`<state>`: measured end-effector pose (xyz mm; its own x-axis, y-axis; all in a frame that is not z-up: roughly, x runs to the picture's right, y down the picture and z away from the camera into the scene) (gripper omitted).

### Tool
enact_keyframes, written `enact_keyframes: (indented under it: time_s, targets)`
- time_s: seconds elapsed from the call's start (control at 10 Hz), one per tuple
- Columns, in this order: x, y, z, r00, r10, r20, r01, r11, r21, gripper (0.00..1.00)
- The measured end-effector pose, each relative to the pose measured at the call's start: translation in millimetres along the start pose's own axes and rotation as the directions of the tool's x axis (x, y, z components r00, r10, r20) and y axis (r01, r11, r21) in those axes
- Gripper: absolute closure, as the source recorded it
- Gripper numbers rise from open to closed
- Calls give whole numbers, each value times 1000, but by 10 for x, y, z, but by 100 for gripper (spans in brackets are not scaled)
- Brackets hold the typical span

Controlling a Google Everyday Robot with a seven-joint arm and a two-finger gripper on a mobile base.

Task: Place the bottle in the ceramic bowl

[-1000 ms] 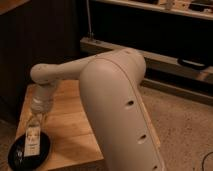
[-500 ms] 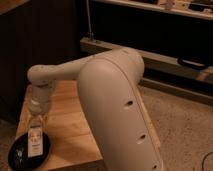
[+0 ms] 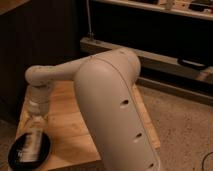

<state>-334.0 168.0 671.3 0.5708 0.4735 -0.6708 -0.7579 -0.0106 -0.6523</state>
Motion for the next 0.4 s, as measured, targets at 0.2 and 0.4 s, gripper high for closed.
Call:
enact_keyframes:
  time_s: [0.2, 0.4]
  targets:
    - [0, -3, 2, 1000, 0, 0, 0, 1000, -1, 20]
    - [0, -6, 8, 1000, 0, -1, 0, 1000, -1, 20]
